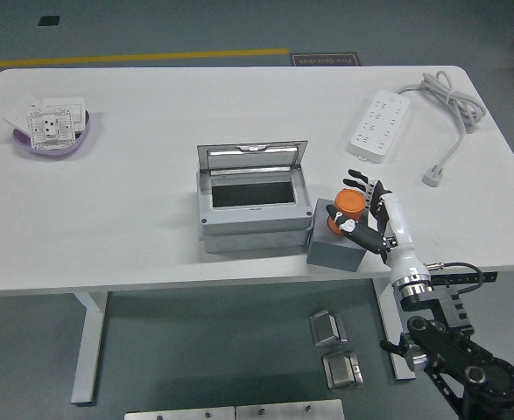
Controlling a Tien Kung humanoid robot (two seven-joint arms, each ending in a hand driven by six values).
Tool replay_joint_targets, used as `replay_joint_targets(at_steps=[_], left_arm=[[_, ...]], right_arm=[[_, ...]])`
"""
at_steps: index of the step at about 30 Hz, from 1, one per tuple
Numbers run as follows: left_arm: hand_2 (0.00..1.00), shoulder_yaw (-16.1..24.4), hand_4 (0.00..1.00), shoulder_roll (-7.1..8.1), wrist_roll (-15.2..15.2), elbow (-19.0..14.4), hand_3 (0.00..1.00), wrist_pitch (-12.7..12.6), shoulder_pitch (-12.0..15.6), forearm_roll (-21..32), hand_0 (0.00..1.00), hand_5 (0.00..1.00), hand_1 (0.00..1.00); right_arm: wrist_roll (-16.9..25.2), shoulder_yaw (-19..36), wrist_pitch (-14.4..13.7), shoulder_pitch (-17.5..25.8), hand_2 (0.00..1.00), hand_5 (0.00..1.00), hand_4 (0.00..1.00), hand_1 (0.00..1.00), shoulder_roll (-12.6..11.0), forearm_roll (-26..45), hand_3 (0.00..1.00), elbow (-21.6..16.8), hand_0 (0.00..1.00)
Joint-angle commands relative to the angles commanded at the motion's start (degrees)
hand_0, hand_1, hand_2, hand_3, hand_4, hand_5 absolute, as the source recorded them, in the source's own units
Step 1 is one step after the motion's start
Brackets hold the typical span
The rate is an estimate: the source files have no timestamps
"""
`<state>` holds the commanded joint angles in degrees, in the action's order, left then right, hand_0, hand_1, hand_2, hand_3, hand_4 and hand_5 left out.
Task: Pick up the cylinder from the cube,place it in the box,flap close box
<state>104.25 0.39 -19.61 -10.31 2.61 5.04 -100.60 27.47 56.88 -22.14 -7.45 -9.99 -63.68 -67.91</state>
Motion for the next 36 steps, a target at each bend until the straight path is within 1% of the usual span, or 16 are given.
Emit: replay_joint_targets(at_steps=[13, 14, 18, 19, 25, 26, 31, 32, 36], left_arm=[[0.591, -1.19, 0.485, -0.07, 0.20, 0.00, 0.709, -0.09, -0.13, 1.06, 0.677, 0.004, 0.688], [0.591, -1.36, 0.485, -0.08, 0.22, 0.00, 0.709, -0.11, -0.15, 1.24, 0.677, 0.004, 0.687], [0.591, -1.86, 0.485, -0.09, 0.29, 0.00, 0.709, -0.17, -0.22, 1.81, 0.677, 0.004, 0.687], [0.591, -2.21, 0.484, -0.10, 0.37, 0.00, 0.709, -0.21, -0.25, 2.21, 0.678, 0.002, 0.688], [0.591, -3.60, 0.484, -0.13, 0.74, 0.00, 0.709, -0.33, -0.41, 3.72, 0.678, 0.002, 0.688], [0.589, -3.68, 0.485, -0.13, 0.80, 0.00, 0.709, -0.35, -0.42, 3.80, 0.677, 0.004, 0.688], [0.589, -3.86, 0.485, -0.07, 0.99, 0.00, 0.709, -0.42, -0.43, 4.04, 0.677, 0.004, 0.688], [0.590, -3.92, 0.485, -0.06, 1.04, 0.00, 0.710, -0.43, -0.43, 4.15, 0.678, 0.002, 0.688], [0.590, -4.21, 0.485, -0.06, 1.22, 0.00, 0.710, -0.46, -0.48, 4.63, 0.678, 0.002, 0.688]], right_arm=[[-0.58, -1.89, -0.68, -1.45, 0.719, 0.167, 0.813, 0.722, 0.09, -0.43, 0.773, 0.52, 0.712], [-0.70, -2.00, -0.80, -1.50, 0.693, 0.023, 0.596, 0.716, 0.11, -0.47, 0.717, 0.52, 0.711], [-1.23, -2.24, -1.17, -1.60, 0.693, 0.023, 0.596, 0.716, 0.15, -0.65, 0.717, 0.42, 0.711], [-1.53, -2.29, -1.33, -1.64, 0.647, 0.002, 0.048, 0.686, 0.19, -0.79, 0.658, 0.37, 0.750], [-2.19, -2.70, -2.24, -1.75, 0.647, 0.002, 0.048, 0.686, 0.27, -0.92, 0.658, 0.45, 0.750], [-2.27, -2.78, -2.45, -1.79, 0.576, 0.002, 0.002, 0.623, 0.26, -0.98, 0.508, 0.48, 0.686], [-2.54, -3.10, -3.21, -2.00, 0.576, 0.002, 0.002, 0.623, 0.22, -1.38, 0.508, 0.66, 0.686], [-2.61, -3.15, -3.37, -2.05, 0.518, 0.002, 0.002, 0.541, 0.22, -1.57, 0.389, 0.68, 0.606], [-2.97, -3.24, -4.21, -2.25, 0.518, 0.002, 0.002, 0.541, 0.13, -2.90, 0.389, 0.58, 0.606]])
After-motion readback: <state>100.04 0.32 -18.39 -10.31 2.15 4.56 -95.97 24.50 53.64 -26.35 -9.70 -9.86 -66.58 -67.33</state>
